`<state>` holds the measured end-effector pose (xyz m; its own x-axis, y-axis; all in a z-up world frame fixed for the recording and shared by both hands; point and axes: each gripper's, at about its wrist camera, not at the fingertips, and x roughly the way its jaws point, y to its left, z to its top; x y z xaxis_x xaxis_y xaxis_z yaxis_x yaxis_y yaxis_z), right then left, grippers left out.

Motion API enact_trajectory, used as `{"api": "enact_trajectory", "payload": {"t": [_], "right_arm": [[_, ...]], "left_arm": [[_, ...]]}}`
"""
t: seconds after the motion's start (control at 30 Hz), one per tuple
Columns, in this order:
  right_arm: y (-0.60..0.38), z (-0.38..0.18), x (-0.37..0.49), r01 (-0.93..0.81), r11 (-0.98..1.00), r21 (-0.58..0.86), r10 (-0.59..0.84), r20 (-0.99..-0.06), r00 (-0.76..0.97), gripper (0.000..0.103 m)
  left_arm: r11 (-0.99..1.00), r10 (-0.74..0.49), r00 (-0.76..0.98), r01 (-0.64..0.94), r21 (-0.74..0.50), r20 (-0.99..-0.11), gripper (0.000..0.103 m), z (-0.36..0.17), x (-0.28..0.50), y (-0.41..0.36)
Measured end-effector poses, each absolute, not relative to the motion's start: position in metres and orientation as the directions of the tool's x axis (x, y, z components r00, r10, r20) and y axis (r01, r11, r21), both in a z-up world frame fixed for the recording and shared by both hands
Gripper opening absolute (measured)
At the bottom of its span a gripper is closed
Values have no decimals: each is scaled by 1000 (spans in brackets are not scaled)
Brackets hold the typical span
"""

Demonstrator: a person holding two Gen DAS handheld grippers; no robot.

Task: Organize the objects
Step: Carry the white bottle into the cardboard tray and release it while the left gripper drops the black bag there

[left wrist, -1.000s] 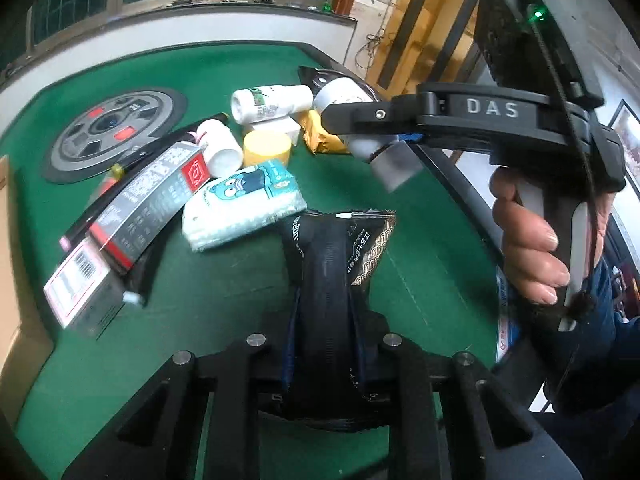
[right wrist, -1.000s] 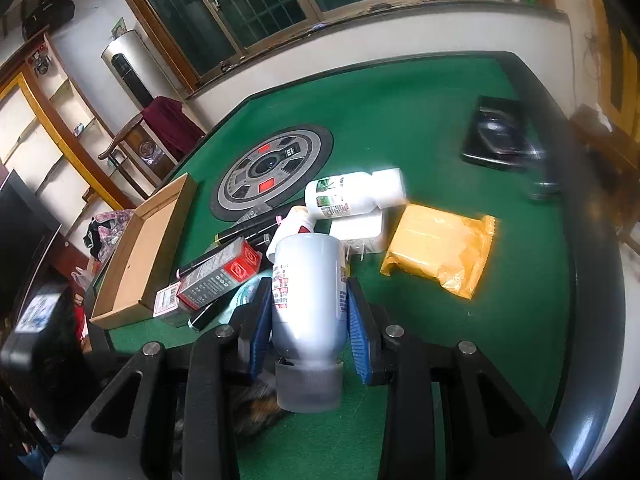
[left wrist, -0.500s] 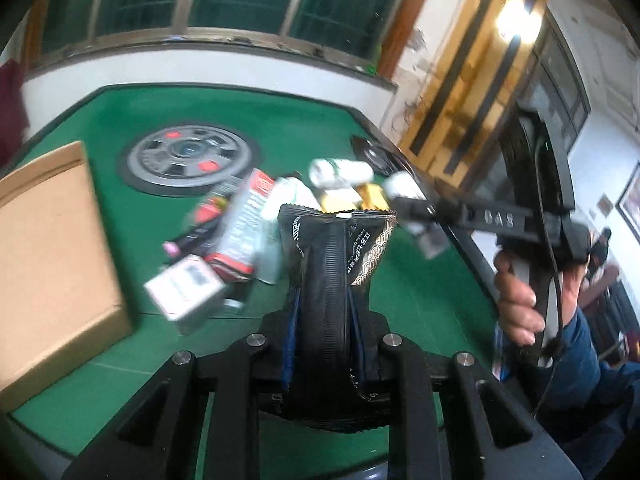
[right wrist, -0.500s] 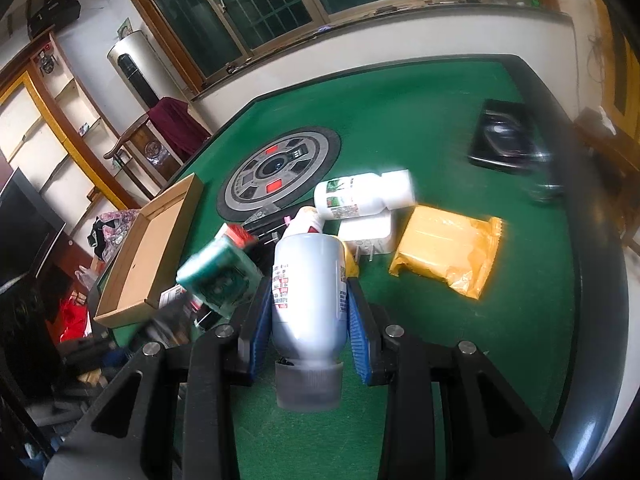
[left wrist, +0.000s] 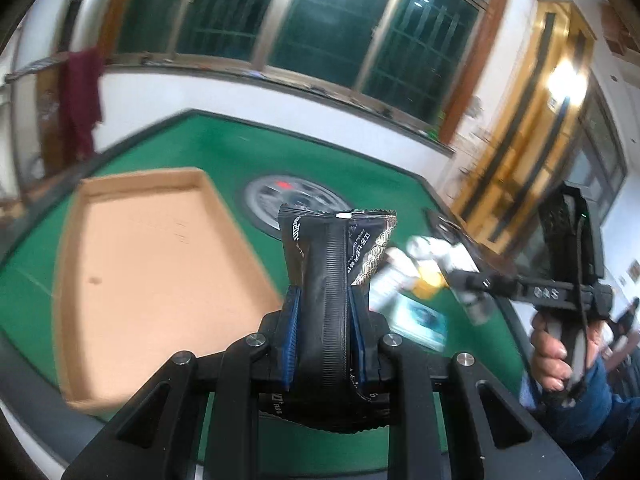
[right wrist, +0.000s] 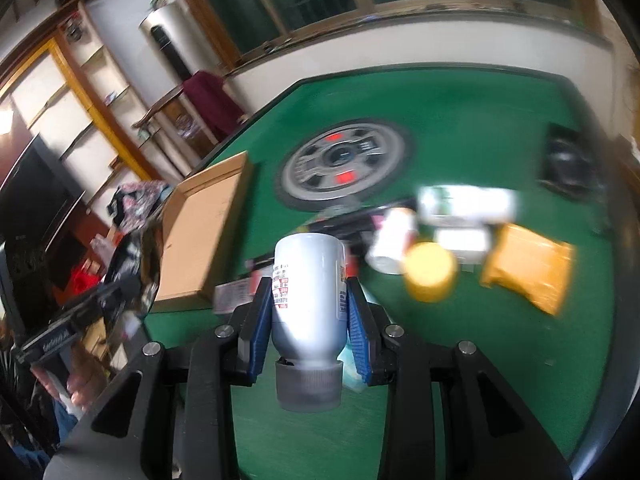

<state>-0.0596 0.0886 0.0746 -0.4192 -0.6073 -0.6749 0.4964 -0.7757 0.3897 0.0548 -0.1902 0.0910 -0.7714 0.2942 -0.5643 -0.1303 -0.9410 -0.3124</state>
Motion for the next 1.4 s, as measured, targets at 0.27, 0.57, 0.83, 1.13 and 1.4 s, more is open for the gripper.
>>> {"api": "enact_trajectory", "payload": {"t": [0.27,0.57,0.83,1.13,1.4], "right_arm": [[-28,92,-72,616,-684,389,-655,-700,-285,32],[-157,78,-139,622,-685,379,-606,-771,-197,32],[-233,35,-204,529,-762,375,-521,-839,-156,32],[-260,10,-227,496,-795,350,-477,-865,-155,32],[-261,0,-236,477,-788,388,-500,-856,-130,33]], "left_arm": [[-966,117,-792,49,-253,-600,19,90,31,-263],[-958,-39,-704,229,-174,-710,19,59,-32,-328],[-935,-71,-633,312,-170,-771,19,24,-69,-357],[-917,-52,-618,341,-208,-784,19,18,-74,-364],[-891,1,-615,357,-279,-789,21,14,-77,-376]]}}
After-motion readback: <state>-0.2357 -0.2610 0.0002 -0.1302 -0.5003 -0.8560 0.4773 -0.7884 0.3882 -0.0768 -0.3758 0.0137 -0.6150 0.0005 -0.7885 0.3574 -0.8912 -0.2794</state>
